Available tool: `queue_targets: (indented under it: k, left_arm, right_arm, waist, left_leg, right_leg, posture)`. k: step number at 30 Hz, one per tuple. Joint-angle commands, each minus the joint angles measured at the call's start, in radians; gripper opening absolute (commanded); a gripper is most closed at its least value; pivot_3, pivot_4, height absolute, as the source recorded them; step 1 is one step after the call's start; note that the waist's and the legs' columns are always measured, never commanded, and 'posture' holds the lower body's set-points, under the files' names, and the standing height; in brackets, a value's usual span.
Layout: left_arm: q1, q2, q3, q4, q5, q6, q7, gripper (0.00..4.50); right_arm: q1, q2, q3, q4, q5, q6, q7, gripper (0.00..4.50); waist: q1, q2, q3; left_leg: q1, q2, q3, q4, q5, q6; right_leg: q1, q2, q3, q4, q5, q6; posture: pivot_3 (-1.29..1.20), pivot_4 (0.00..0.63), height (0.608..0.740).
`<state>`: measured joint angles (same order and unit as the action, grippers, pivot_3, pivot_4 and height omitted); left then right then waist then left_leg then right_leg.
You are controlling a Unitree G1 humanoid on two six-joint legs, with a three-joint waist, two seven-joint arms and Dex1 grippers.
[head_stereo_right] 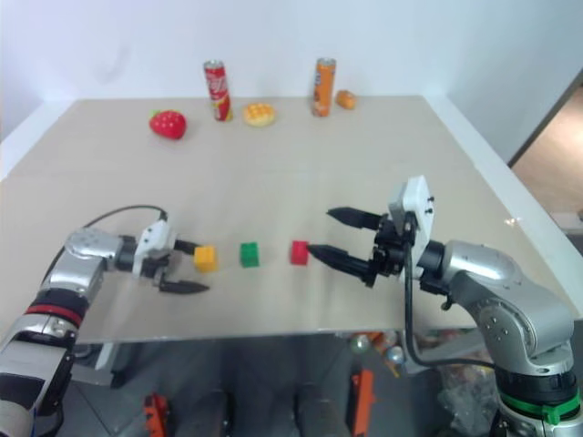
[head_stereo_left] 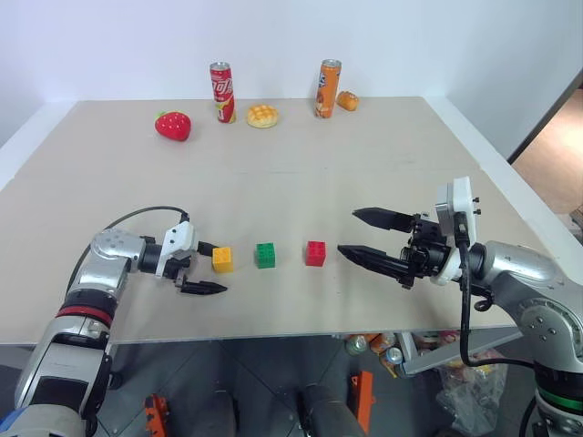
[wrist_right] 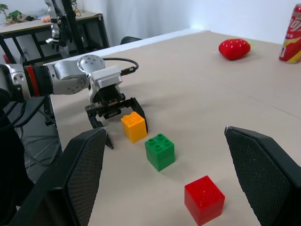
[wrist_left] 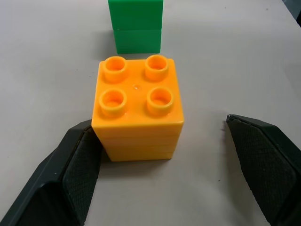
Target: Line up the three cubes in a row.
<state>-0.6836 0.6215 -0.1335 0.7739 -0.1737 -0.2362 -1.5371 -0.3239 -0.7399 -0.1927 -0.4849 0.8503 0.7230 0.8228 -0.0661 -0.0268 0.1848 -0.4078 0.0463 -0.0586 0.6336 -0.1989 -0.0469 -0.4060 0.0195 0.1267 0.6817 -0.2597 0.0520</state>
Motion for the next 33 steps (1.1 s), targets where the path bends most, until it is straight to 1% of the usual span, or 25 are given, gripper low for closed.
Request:
queue_targets:
  k: [1,5,9,11,16,18,20,23,25,27,29,31,33]
  left_arm:
    - [0.021,0.063,0.012,0.045,0.052,-0.007,0.043,4.26]
    - [0.040,0.093,0.037,0.032,0.028,0.017,0.048,4.26]
    - [0.110,0.142,0.070,-0.057,-0.015,0.078,0.020,4.26]
    - [0.147,0.176,0.084,-0.101,-0.027,0.133,0.028,4.26]
    - [0.200,0.252,0.138,-0.141,-0.057,0.248,0.055,4.26]
    - [0.210,0.268,0.174,-0.168,-0.098,0.323,0.067,4.26]
    - [0.212,0.276,0.218,-0.216,-0.157,0.435,0.087,4.26]
    - [0.247,0.315,0.280,-0.336,-0.259,0.653,0.090,4.26]
    - [0.291,0.341,0.317,-0.411,-0.299,0.721,0.091,4.26]
    - [0.286,0.331,0.382,-0.434,-0.339,0.772,0.158,4.26]
    - [0.228,0.294,0.460,-0.419,-0.382,0.818,0.276,4.26]
    - [0.194,0.242,0.522,-0.442,-0.382,0.797,0.430,4.26]
    - [0.179,0.173,0.576,-0.489,-0.357,0.790,0.635,4.26]
  right_arm:
    - [-0.030,-0.012,-0.004,0.000,0.018,-0.001,0.018,4.16]
    - [-0.051,-0.014,0.009,0.014,0.011,-0.002,0.038,4.16]
    - [-0.073,-0.021,0.022,0.029,0.007,-0.001,0.056,4.16]
    - [-0.081,-0.024,0.027,0.039,0.005,-0.002,0.065,4.16]
    - [-0.103,-0.025,0.047,0.061,-0.007,-0.005,0.085,4.16]
    - [-0.112,-0.025,0.056,0.069,-0.011,-0.006,0.096,4.16]
    - [-0.121,-0.024,0.066,0.083,-0.019,-0.010,0.106,4.16]
    - [-0.137,-0.023,0.082,0.101,-0.028,-0.014,0.122,4.16]
    - [-0.145,-0.021,0.088,0.111,-0.035,-0.016,0.132,4.16]
    - [-0.151,-0.021,0.093,0.120,-0.041,-0.018,0.142,4.16]
    - [-0.156,-0.019,0.098,0.129,-0.048,-0.021,0.147,4.16]
    - [-0.158,-0.012,0.102,0.135,-0.059,-0.028,0.145,4.16]
    - [-0.153,0.001,0.104,0.141,-0.080,-0.038,0.117,4.16]
  waist:
    - [-0.008,0.000,0.000]
    - [-0.021,0.000,0.000]
    - [-0.038,0.000,0.000]
    - [-0.045,0.000,0.000]
    - [-0.048,0.000,0.000]
    - [-0.050,0.000,0.000]
    - [-0.050,0.000,0.000]
    - [-0.048,0.000,0.000]
    - [-0.044,0.000,0.000]
    - [-0.037,0.000,0.000]
    - [-0.028,0.001,0.001]
    - [-0.019,0.000,0.001]
    - [-0.011,0.000,0.001]
  left_leg:
    - [0.000,0.000,0.000,0.000,0.000,0.000]
    - [0.001,0.001,0.000,-0.001,0.000,0.000]
    - [0.001,0.004,0.000,-0.002,0.000,0.001]
    - [0.002,0.007,0.001,-0.004,0.000,0.001]
    - [0.005,0.011,0.001,-0.014,0.000,0.001]
    - [0.005,0.014,0.001,-0.016,0.000,0.001]
    - [0.002,0.015,0.001,-0.017,0.000,0.001]
    - [-0.004,0.016,0.000,-0.017,0.000,0.001]
    - [-0.008,0.016,0.000,-0.017,0.000,0.001]
    - [-0.009,0.016,0.000,-0.016,0.000,0.001]
    - [-0.009,0.016,0.000,-0.016,-0.001,0.000]
    - [-0.011,0.016,-0.001,-0.015,0.000,0.000]
    - [-0.011,0.016,-0.002,-0.013,0.000,0.000]
  right_leg:
    - [0.000,0.000,0.000,0.000,0.000,0.000]
    - [0.000,0.001,0.000,0.000,0.001,-0.001]
    - [-0.001,0.005,0.001,0.000,0.002,-0.003]
    - [-0.002,0.008,0.002,0.000,0.002,-0.005]
    - [-0.005,0.013,0.002,0.001,0.001,-0.007]
    - [-0.007,0.016,0.002,0.001,0.000,-0.008]
    - [-0.010,0.018,0.002,0.002,-0.001,-0.010]
    - [-0.016,0.019,0.001,0.004,-0.001,-0.011]
    - [-0.019,0.019,0.001,0.004,-0.001,-0.010]
    - [-0.019,0.018,0.001,0.003,-0.002,-0.009]
    - [-0.019,0.017,0.000,0.003,-0.003,-0.009]
    - [-0.019,0.017,-0.003,0.003,-0.003,-0.009]
    - [-0.019,0.017,-0.003,0.003,-0.001,-0.009]
  posture:
    - [0.00,0.150,0.740]
    - [0.00,0.150,0.740]
    - [0.00,0.150,0.740]
    - [0.00,0.150,0.740]
    - [0.00,0.150,0.740]
    - [0.00,0.150,0.740]
    - [0.00,0.150,0.740]
    - [0.00,0.150,0.740]
    - [0.00,0.150,0.740]
    - [0.00,0.150,0.740]
    - [0.00,0.150,0.740]
    - [0.00,0.150,0.740]
    - [0.00,0.150,0.740]
